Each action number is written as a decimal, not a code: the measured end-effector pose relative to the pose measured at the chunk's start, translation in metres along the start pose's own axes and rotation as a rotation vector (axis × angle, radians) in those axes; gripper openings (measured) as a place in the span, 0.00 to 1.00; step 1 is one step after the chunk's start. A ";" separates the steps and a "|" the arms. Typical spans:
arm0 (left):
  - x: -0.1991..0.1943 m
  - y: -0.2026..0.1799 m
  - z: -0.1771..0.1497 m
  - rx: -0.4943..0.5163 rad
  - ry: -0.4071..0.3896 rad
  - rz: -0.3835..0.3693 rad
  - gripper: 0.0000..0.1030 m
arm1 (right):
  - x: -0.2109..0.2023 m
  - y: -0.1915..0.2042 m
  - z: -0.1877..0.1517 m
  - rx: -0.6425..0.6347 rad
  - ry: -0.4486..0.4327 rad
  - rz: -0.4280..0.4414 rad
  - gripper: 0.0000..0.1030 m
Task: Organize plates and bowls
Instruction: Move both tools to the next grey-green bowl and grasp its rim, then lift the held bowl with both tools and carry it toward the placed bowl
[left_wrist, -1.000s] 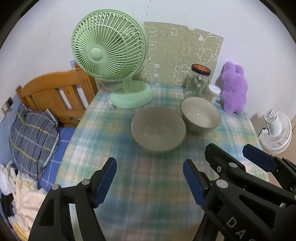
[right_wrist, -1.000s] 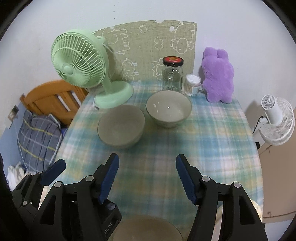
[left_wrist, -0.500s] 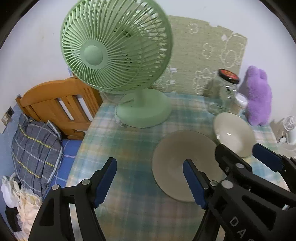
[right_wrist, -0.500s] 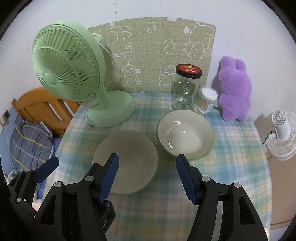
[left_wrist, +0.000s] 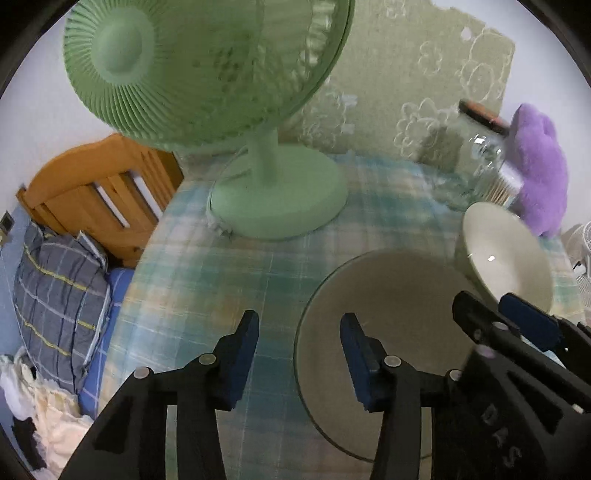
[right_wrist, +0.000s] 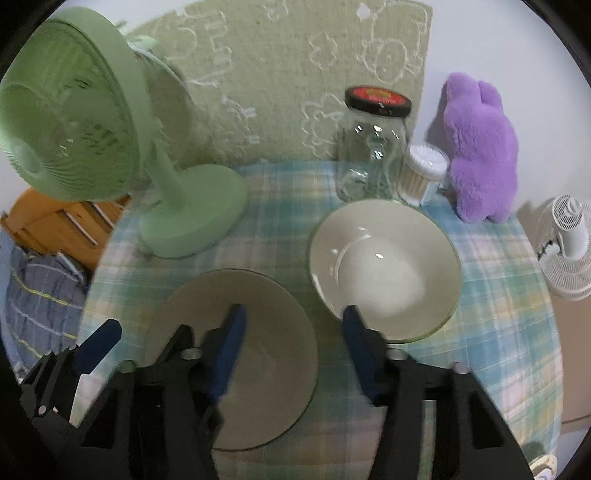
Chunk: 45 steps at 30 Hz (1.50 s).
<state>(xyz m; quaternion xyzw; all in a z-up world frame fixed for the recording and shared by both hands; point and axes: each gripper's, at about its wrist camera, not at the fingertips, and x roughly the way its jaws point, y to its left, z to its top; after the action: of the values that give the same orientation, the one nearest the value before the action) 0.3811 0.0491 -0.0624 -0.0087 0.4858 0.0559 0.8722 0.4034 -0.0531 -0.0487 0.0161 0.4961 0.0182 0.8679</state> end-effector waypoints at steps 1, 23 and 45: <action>0.003 0.000 0.000 -0.006 0.011 -0.008 0.40 | 0.003 0.000 -0.001 0.002 0.008 0.020 0.38; 0.005 -0.004 -0.011 0.000 0.071 -0.021 0.19 | 0.011 -0.001 -0.006 -0.002 0.053 0.007 0.17; -0.068 -0.016 -0.039 0.006 0.028 -0.026 0.19 | -0.061 -0.023 -0.039 0.014 0.048 0.016 0.16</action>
<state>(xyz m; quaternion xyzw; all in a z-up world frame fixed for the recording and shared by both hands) 0.3142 0.0249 -0.0256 -0.0133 0.4981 0.0432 0.8659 0.3395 -0.0781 -0.0168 0.0258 0.5170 0.0222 0.8553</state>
